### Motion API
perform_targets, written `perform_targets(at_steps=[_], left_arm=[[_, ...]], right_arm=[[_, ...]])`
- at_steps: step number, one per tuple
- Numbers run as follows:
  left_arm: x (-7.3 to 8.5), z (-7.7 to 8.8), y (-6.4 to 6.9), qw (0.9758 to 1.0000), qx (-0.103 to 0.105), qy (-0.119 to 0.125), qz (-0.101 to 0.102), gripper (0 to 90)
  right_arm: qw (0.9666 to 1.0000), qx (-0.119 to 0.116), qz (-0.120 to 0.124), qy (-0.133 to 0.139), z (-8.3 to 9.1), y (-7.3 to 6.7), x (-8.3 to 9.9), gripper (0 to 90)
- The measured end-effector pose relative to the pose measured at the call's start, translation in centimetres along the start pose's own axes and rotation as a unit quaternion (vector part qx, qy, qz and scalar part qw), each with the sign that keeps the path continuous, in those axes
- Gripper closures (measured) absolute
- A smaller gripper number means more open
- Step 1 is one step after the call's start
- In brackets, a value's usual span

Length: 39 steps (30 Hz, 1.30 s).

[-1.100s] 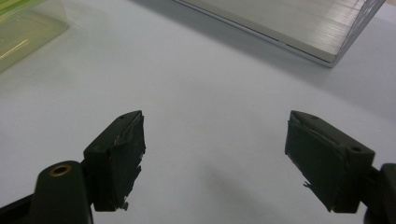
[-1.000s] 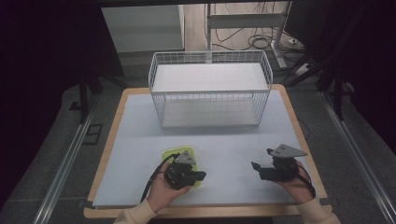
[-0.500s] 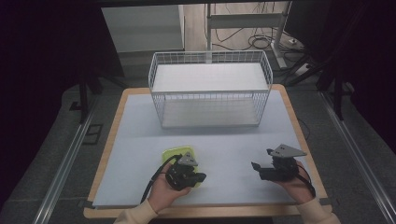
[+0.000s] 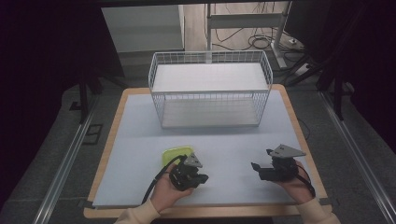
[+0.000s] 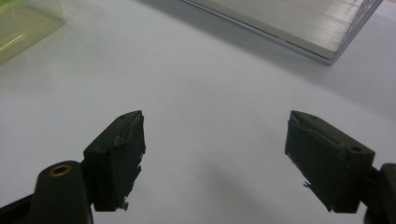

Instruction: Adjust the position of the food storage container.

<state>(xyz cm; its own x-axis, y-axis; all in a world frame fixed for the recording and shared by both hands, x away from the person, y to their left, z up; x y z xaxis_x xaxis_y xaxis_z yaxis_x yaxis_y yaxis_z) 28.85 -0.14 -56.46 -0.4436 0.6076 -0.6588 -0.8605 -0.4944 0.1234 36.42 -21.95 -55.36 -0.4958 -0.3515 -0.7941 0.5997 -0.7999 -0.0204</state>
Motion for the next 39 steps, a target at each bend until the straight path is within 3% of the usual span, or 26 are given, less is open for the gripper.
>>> perform_targets(at_steps=[9, 22, 28, 39], left_arm=[[0.7, 0.7, -0.1, 0.9999, 0.001, -0.010, -0.002, 90.0], [3.6, 2.3, -0.9, 0.9986, -0.013, -0.051, -0.007, 90.0], [5.4, 3.8, -1.6, 0.9982, -0.024, -0.054, 0.006, 90.0], [7.3, 5.1, -2.8, 0.9968, -0.046, -0.062, 0.020, 89.9]], right_arm=[[1.0000, -0.001, -0.001, 0.001, 0.1, 0.0, 0.0, 20.2], [1.0000, -0.001, -0.006, 0.004, 0.3, 0.1, -0.2, 20.2], [1.0000, 0.000, -0.006, 0.003, 0.2, 0.1, -0.2, 20.2], [1.0000, -0.001, -0.006, 0.000, 0.1, 0.1, -0.1, 20.2]])
Point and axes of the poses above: each handheld gripper's, and its own axes: z roughly backward along the jaws, x roughly out of its underside, y roughly to its right, the point moved 10 cm from there along -z, roughly forward along the jaws, and after that the axes turned 7 degrees about -z, right-handed, at the moved point
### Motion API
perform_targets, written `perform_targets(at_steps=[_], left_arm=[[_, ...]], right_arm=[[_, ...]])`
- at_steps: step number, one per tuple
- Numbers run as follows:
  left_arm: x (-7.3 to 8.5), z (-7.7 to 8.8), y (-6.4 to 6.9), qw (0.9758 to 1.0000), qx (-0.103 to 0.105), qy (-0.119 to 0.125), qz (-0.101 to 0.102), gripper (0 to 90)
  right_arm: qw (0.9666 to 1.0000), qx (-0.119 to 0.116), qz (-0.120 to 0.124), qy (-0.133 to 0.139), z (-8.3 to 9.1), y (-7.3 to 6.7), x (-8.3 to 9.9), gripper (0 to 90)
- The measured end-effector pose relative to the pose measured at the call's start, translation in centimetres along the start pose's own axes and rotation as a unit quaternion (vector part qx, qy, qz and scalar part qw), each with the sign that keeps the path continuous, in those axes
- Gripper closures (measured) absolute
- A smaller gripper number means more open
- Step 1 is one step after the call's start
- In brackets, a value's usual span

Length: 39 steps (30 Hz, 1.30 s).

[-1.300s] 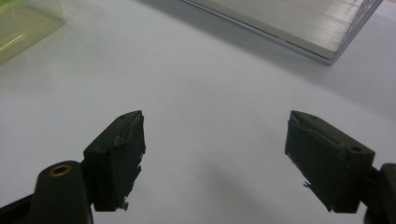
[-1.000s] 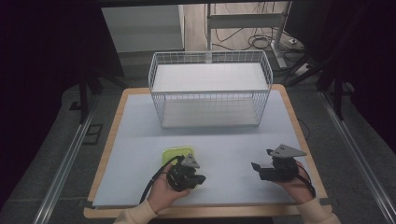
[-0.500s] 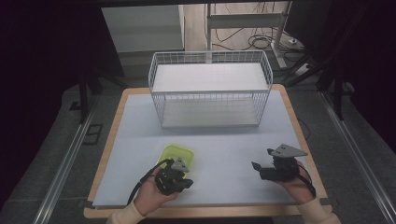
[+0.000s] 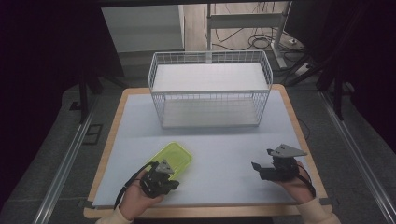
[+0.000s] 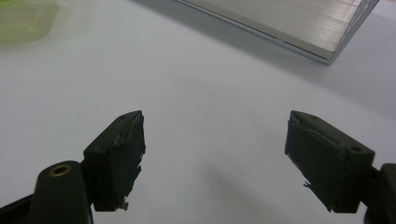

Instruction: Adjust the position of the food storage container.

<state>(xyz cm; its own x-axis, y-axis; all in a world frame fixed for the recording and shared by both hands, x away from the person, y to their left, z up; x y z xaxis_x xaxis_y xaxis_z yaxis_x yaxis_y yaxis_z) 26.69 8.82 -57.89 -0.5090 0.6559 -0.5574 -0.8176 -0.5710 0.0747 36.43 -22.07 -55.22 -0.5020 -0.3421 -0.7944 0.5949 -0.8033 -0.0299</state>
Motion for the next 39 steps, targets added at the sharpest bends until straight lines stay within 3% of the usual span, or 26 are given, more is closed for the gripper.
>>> perform_targets(at_steps=[15, 22, 34, 39], left_arm=[[1.6, 1.1, -2.1, 0.9994, -0.024, 0.002, 0.024, 89.9], [2.2, 1.6, -3.4, 0.9984, -0.035, 0.008, 0.044, 89.9], [2.9, 2.0, -5.1, 0.9968, -0.054, 0.006, 0.058, 89.8], [2.6, 2.5, -4.8, 0.9971, -0.041, 0.021, 0.060, 89.8]], right_arm=[[1.0000, -0.003, 0.001, -0.006, -0.1, 0.0, 0.1, 20.2], [1.0000, -0.002, 0.002, -0.006, -0.1, 0.0, 0.1, 20.1], [1.0000, -0.001, 0.000, -0.008, 0.0, 0.1, 0.2, 20.2], [1.0000, -0.001, 0.001, -0.009, -0.1, 0.0, 0.2, 20.1]])
Point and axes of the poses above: each handheld gripper's, and its own axes: z roughly backward along the jaws, x roughly out of its underside, y roughly to its right, the point moved 10 cm from there along -z, roughly forward along the jaws, and after that the axes turned 7 degrees about -z, right-handed, at the moved point
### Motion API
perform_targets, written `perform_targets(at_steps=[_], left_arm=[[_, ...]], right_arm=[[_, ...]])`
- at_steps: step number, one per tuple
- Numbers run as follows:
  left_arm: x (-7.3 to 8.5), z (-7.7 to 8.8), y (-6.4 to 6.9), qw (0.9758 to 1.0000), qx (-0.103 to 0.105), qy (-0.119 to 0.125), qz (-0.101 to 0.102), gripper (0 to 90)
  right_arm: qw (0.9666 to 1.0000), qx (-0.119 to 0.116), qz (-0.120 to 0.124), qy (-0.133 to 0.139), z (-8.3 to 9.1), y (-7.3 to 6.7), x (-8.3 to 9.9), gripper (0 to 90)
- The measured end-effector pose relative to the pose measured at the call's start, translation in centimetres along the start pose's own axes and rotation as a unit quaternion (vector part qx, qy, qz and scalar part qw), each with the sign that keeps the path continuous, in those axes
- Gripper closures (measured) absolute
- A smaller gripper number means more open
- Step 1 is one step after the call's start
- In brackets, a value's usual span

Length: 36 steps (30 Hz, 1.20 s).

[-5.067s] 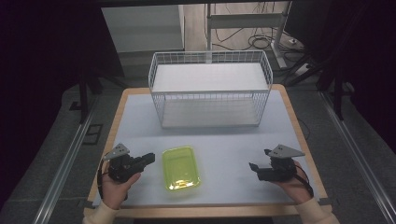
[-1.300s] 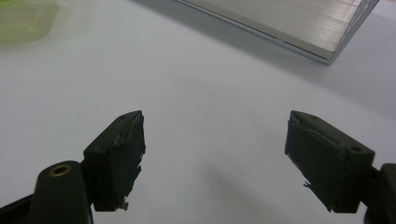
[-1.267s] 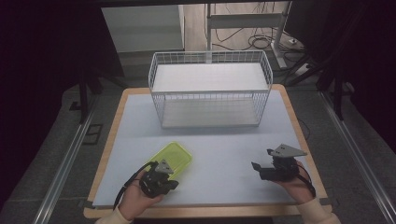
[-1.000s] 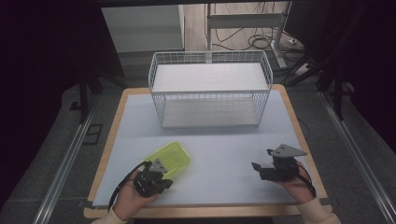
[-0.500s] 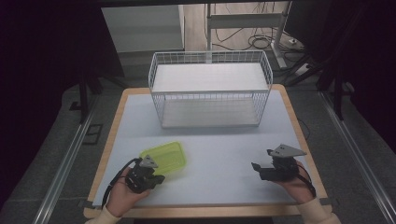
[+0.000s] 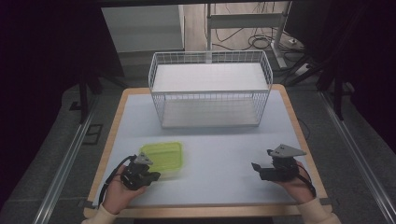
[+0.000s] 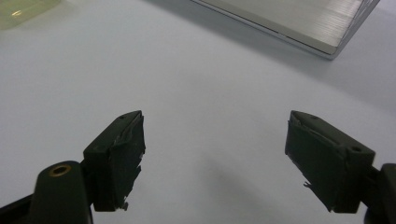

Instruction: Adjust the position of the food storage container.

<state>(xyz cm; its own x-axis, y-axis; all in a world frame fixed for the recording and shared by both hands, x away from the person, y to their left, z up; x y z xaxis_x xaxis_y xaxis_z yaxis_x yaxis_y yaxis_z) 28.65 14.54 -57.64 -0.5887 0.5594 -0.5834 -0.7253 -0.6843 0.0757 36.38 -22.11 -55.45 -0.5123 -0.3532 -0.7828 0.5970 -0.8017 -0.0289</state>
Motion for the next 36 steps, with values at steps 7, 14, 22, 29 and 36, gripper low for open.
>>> perform_targets(at_steps=[7, 14, 22, 29, 36], left_arm=[[-1.0, 3.3, -1.7, 0.9978, -0.020, 0.057, 0.029, 89.8], [0.8, 4.6, -7.6, 0.9889, -0.070, 0.077, 0.106, 89.8], [2.7, 1.9, -9.8, 0.9862, -0.052, 0.055, 0.147, 89.8], [2.9, 0.5, -9.5, 0.9875, -0.035, 0.041, 0.148, 89.9], [2.2, -0.8, -9.0, 0.9872, -0.013, 0.046, 0.152, 89.8]], right_arm=[[1.0000, 0.001, -0.002, 0.000, 0.0, 0.1, 0.0, 20.2], [1.0000, 0.001, 0.000, 0.001, 0.0, 0.1, 0.0, 20.2], [1.0000, 0.002, 0.000, -0.002, -0.1, 0.1, 0.0, 20.2], [1.0000, 0.002, 0.000, -0.002, -0.1, 0.1, 0.0, 20.2], [1.0000, 0.003, 0.001, -0.003, -0.1, 0.0, 0.1, 20.2]])
Point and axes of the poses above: each handheld gripper's, and its own axes: z roughly backward along the jaws, x roughly out of its underside, y roughly to its right, the point moved 10 cm from there along -z, roughly forward along the jaws, and after that the axes turned 7 degrees about -z, right-handed, at the moved point
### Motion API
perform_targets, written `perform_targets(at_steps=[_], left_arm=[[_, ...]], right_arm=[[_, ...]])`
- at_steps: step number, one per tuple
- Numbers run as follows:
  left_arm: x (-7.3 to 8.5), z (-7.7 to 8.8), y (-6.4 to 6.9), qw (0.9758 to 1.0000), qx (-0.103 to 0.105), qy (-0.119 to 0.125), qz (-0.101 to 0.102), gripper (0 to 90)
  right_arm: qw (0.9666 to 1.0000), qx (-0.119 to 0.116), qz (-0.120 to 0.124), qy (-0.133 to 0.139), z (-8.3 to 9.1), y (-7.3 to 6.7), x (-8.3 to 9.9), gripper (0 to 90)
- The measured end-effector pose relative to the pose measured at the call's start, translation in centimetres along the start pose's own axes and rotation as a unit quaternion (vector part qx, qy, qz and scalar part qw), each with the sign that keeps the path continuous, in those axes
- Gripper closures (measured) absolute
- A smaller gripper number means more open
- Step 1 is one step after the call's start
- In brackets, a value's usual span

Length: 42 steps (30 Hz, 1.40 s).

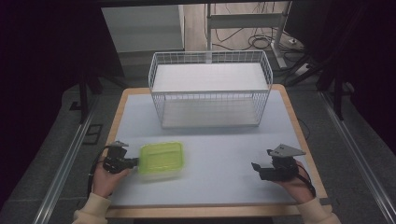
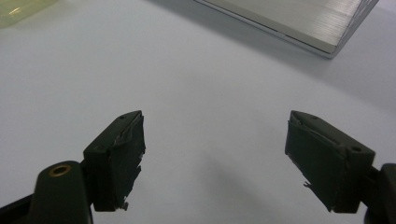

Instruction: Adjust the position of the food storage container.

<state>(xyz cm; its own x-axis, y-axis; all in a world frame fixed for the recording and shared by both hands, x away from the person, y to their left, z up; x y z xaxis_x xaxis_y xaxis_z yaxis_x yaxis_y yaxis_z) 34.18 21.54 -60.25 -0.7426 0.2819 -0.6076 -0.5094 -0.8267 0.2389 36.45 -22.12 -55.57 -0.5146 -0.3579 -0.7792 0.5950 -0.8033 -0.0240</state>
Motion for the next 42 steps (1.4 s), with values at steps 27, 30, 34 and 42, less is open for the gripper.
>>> perform_targets(at_steps=[27, 30, 34, 42], left_arm=[[-5.0, -6.1, 7.2, 0.9971, 0.037, -0.020, -0.064, 89.7], [-5.4, -6.8, 8.0, 0.9963, 0.038, -0.024, -0.074, 89.2], [-5.7, -7.6, 8.9, 0.9961, 0.037, -0.024, -0.076, 89.4], [-6.4, -8.5, 10.0, 0.9956, 0.045, -0.024, -0.078, 89.7]], right_arm=[[1.0000, -0.001, -0.001, 0.000, 0.1, 0.0, -0.1, 20.2], [1.0000, -0.001, -0.002, -0.001, 0.0, 0.0, 0.0, 20.0], [1.0000, -0.001, -0.002, -0.001, 0.1, 0.0, 0.0, 20.0], [1.0000, 0.000, -0.001, 0.002, 0.0, -0.1, -0.1, 20.0]])
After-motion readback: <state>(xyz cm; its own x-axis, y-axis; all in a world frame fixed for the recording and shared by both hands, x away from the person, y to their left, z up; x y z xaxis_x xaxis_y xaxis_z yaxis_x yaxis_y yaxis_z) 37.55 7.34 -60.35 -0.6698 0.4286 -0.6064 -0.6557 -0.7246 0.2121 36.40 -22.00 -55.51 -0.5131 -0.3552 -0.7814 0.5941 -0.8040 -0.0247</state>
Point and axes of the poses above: each handheld gripper's, and its own axes: z roughly backward along the jaws, x roughly out of its underside, y roughly to its right, the point moved 10 cm from there along -z, roughly forward along the jaws, and after that the axes turned 7 degrees about -z, right-handed, at the moved point
